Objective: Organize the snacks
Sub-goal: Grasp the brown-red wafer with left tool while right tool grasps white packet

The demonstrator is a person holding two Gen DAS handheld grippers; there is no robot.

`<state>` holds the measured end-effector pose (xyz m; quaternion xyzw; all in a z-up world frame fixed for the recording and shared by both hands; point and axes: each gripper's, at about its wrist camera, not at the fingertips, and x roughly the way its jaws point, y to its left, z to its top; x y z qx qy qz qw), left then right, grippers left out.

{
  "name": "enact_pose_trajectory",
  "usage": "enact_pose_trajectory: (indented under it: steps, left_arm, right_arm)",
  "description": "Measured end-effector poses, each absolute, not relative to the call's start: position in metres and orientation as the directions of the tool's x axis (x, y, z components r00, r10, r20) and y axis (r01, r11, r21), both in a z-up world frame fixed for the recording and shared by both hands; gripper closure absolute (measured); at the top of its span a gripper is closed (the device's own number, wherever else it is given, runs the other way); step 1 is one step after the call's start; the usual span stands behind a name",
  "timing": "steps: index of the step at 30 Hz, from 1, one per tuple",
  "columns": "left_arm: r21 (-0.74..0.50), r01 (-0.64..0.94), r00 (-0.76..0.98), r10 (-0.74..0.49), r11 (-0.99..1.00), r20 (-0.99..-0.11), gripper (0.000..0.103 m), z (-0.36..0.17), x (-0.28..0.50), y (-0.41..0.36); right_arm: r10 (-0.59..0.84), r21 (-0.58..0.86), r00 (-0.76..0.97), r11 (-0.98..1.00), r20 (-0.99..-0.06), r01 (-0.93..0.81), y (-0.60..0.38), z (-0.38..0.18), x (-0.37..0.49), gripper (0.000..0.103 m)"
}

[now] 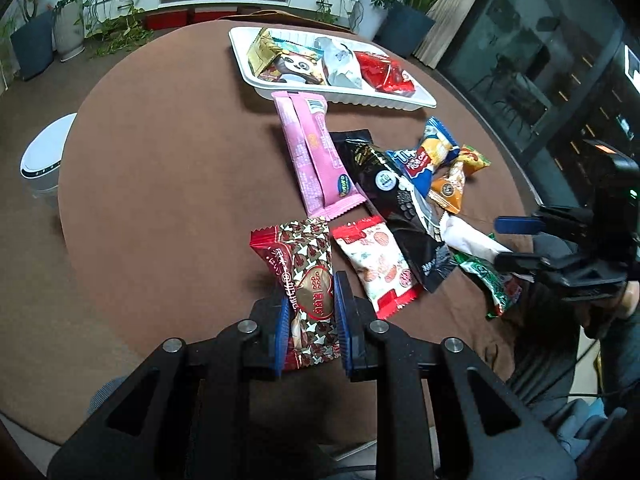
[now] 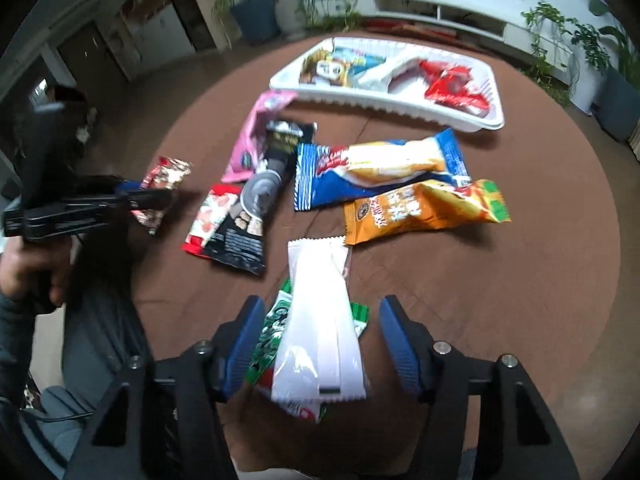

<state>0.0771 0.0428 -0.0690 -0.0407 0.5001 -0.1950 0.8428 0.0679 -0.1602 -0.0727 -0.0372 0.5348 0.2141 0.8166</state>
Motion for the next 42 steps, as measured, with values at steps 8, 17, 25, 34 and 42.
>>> enact_pose_trajectory:
  steps: [8,17,25,34,42]
  left_arm:
    - [-0.292,0.291,0.409,-0.394,0.911,-0.823,0.085,-0.072,0.076,0.042]
    - [-0.304,0.298,0.393,-0.407,0.905,-0.824,0.085,-0.077,0.082,0.037]
    - [-0.312,0.307,0.374,-0.415,0.899,-0.829,0.085,-0.081,0.085,0.035]
    - [-0.321,0.300,0.381,-0.421,0.898,-0.823,0.085,-0.082,0.084,0.039]
    - [-0.343,0.295,0.392,-0.440,0.892,-0.807,0.085,-0.079,0.083,0.044]
  right_arm:
    - [0.247,0.109,0.280,0.897,-0.928,-0.429,-0.147,-0.084,0.080,0.051]
    - [0.203,0.054,0.264,0.876,-0.943,-0.479,-0.134,-0.090,0.086,0.062]
    - [0.169,0.008,0.282,0.870,-0.944,-0.493,-0.125,-0.090,0.093,0.061]
    - [0.196,0.049,0.277,0.886,-0.941,-0.461,-0.129,-0.090,0.105,0.077]
    - [0.343,0.205,0.261,0.874,-0.902,-0.440,-0.140,-0.079,0.113,0.078]
